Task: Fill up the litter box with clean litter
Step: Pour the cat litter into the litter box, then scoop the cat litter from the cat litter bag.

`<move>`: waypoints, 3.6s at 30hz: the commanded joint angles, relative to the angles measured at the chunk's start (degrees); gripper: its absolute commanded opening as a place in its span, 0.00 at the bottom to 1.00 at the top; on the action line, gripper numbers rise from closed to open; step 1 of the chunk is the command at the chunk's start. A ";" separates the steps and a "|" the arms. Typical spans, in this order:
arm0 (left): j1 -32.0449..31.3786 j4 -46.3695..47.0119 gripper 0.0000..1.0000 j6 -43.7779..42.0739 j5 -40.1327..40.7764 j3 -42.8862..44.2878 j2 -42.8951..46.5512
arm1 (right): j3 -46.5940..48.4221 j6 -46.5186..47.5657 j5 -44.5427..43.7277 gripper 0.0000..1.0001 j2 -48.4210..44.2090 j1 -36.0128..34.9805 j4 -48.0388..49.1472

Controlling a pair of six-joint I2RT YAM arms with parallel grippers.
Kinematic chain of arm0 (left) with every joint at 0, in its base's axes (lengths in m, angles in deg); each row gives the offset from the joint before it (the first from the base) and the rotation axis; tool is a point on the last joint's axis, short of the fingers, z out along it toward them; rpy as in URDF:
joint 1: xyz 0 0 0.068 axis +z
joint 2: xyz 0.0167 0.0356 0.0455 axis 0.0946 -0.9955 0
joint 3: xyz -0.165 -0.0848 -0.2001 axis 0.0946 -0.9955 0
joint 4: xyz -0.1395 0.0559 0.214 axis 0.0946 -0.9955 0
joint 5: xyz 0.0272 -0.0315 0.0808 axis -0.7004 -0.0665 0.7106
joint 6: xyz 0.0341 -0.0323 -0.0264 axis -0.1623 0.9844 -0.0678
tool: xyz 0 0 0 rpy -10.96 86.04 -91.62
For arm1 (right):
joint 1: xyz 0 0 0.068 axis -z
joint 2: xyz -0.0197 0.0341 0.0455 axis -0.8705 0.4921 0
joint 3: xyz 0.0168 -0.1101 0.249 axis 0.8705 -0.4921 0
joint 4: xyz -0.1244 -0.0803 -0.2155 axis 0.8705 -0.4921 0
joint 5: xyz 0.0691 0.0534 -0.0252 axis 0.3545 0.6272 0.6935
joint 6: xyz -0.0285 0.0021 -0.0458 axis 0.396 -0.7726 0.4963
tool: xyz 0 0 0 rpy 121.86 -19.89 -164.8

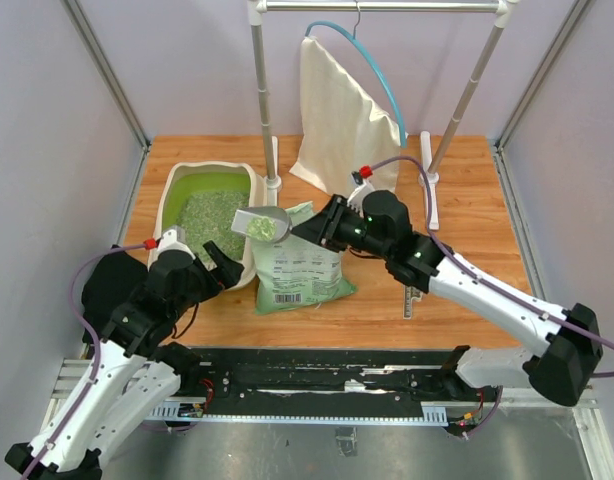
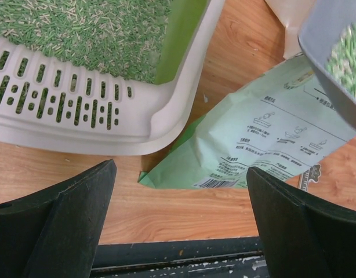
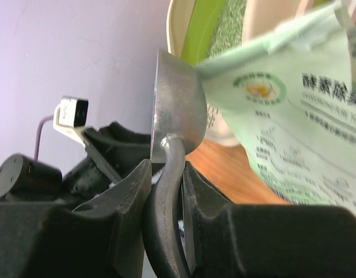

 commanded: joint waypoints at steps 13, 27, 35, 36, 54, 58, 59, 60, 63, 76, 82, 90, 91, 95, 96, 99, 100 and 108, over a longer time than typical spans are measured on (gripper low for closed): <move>0.77 -9.85 1.00 -2.23 10.28 21.20 -1.21 | 36.47 14.34 -6.73 0.01 31.57 -2.42 -6.41; 0.77 -7.73 1.00 -3.50 11.11 18.81 2.28 | 62.39 27.67 -16.01 0.01 52.81 -4.90 -16.32; 0.77 -8.21 1.00 -3.73 11.96 19.30 3.04 | 78.31 34.84 -20.20 0.01 64.20 -5.33 -18.09; 0.77 -8.08 1.00 -3.71 11.88 19.26 3.00 | 80.08 35.63 -20.88 0.01 65.57 -5.44 -18.04; 0.77 -7.30 1.00 -3.00 10.71 18.41 3.28 | 73.98 55.07 -31.53 0.01 61.57 -8.77 -14.45; 0.77 -7.39 1.00 -2.80 10.57 18.92 3.45 | 72.38 59.56 -34.23 0.01 59.32 -10.47 -15.86; 0.77 -7.49 1.00 -2.72 10.51 19.07 3.53 | 71.55 60.22 -34.80 0.01 58.49 -10.75 -15.89; 0.76 -7.56 1.00 -2.67 10.58 19.16 3.64 | 70.75 60.75 -34.94 0.01 57.64 -11.09 -15.89; 0.77 -7.76 1.00 -2.30 10.78 19.29 4.07 | 68.20 62.06 -37.42 0.01 54.98 -11.98 -15.93; 0.76 -7.59 1.00 -1.31 10.02 19.38 5.37 | 62.66 55.28 -24.43 0.01 42.81 -12.25 -18.40; 0.77 -6.31 1.00 -2.23 8.30 18.73 5.62 | 57.81 52.03 -22.36 0.01 34.24 -12.04 -19.53; 0.77 -2.85 1.00 -2.52 4.50 16.32 5.70 | 43.67 42.37 -14.62 0.01 18.84 -6.27 -21.62; 0.77 -2.62 1.00 -2.44 4.32 16.13 5.49 | 41.05 39.79 -11.61 0.01 16.63 -4.53 -21.13; 0.77 -1.86 1.00 -2.12 3.96 15.41 4.68 | 27.43 27.86 0.63 0.01 7.38 2.88 -16.45; 0.77 -1.49 1.00 -2.21 3.56 15.16 4.37 | 24.65 26.11 1.77 0.01 4.77 3.87 -15.75; 0.77 1.09 1.00 -3.72 1.71 13.87 3.71 | 17.11 23.15 2.54 0.01 -2.49 5.81 -14.01; 0.77 2.34 1.00 -4.40 0.97 13.29 3.46 | 15.14 22.45 2.80 0.01 -4.89 6.46 -13.95; 0.77 13.02 1.00 -13.03 -5.12 10.64 -0.76 | 7.54 23.49 -4.17 0.01 -20.42 9.77 -21.90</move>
